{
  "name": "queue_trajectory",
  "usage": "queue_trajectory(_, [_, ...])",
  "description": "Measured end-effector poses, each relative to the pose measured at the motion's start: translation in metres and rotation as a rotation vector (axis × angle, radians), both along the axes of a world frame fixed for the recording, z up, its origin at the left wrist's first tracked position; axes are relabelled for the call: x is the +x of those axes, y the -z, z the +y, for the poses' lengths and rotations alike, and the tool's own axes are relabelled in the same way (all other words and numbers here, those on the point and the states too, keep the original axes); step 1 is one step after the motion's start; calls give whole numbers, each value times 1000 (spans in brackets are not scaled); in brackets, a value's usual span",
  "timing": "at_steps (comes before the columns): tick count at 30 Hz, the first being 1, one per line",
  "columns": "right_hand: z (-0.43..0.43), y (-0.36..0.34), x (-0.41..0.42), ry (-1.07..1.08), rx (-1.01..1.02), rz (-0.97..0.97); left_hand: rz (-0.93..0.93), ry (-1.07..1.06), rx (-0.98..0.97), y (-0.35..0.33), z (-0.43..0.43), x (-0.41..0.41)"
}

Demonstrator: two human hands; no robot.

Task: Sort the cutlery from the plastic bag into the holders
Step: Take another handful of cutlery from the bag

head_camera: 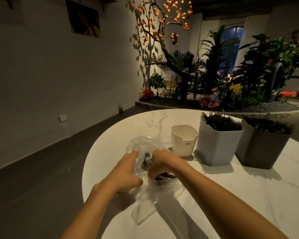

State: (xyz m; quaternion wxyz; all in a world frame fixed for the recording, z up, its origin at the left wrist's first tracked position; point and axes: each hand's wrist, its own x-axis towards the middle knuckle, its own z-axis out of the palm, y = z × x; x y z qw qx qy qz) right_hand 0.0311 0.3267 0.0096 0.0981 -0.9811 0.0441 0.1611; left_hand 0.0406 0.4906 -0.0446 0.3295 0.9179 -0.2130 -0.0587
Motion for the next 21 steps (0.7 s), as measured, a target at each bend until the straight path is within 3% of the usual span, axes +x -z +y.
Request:
queue_trajectory(2, [3, 8, 4, 12, -58, -74, -57, -55, 42, 2, 2, 0])
queue_trajectory(4, [5, 15, 8, -11, 10, -135, -124, -111, 174, 4, 4, 0])
queue_trajectory(8, [6, 25, 19, -89, 119, -183, -77, -129, 195, 7, 6, 1])
queue_trajectory(14, [7, 38, 26, -90, 74, -200, -32, -169, -77, 0, 3, 6])
queue_trajectory(21, [10, 41, 36, -68, 100, -163, 26, -168, -209, -2, 3, 6])
